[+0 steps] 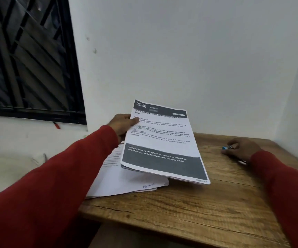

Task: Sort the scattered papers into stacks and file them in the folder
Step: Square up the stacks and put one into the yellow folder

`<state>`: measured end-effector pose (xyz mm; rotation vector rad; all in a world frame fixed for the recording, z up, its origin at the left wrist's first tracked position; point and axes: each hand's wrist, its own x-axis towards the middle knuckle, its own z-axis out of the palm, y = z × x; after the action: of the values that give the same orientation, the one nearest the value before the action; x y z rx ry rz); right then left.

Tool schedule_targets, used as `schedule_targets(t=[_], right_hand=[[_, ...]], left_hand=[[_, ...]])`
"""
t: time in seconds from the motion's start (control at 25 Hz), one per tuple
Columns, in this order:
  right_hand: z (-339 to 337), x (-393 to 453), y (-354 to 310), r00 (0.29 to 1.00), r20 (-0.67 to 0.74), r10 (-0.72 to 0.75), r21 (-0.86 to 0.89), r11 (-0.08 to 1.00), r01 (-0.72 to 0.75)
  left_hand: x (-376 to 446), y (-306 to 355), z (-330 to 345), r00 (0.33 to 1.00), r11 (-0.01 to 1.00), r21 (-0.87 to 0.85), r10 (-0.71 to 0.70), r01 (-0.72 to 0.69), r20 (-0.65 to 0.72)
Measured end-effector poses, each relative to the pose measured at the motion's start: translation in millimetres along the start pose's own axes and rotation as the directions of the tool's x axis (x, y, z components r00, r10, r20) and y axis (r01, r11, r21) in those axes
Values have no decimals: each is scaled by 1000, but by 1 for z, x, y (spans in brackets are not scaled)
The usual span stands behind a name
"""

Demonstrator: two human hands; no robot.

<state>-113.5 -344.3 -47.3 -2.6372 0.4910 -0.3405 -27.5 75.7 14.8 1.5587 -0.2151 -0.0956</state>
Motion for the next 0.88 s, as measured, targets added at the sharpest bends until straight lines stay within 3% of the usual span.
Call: schedule_targets(t=[0.08,0.16,0.2,0.32,0.44,0.6,0.68,0.8,0.88], right_hand=[[-3,-6,-7,999,23,23,-98,995,-21],[-1,-17,-22,997,-74,19,-253,967,-37],[1,-23,-36,992,-128,-19,-242,970,-12],[17,-47,-94,958,-171,-231,67,967,245],[44,-80,-157,910,-4,-414,220,887,405],[79,-99,-197,887,40,-460,294,854,430],[89,-101,-206,877,97,-471,287,857,428],[101,-99,-214,868,137,-477,231,868,441],[106,-97,-217,877,130,-462,205,878,432]], left_hand=[[-8,-6,-31,998,997,61,-38,40,-41],[-15,-24,-58,990,992,80,-93,102,-109],[-18,-33,-68,985,988,90,-110,123,-136],[-19,-48,-90,975,980,151,-95,126,-200],[-17,-53,-101,972,925,372,16,74,-233],[-20,-62,-106,942,754,654,174,59,-286],[-21,-65,-111,931,598,795,224,102,-288],[-26,-66,-118,953,313,917,97,246,-288],[-30,-64,-116,960,281,921,-5,269,-279]])
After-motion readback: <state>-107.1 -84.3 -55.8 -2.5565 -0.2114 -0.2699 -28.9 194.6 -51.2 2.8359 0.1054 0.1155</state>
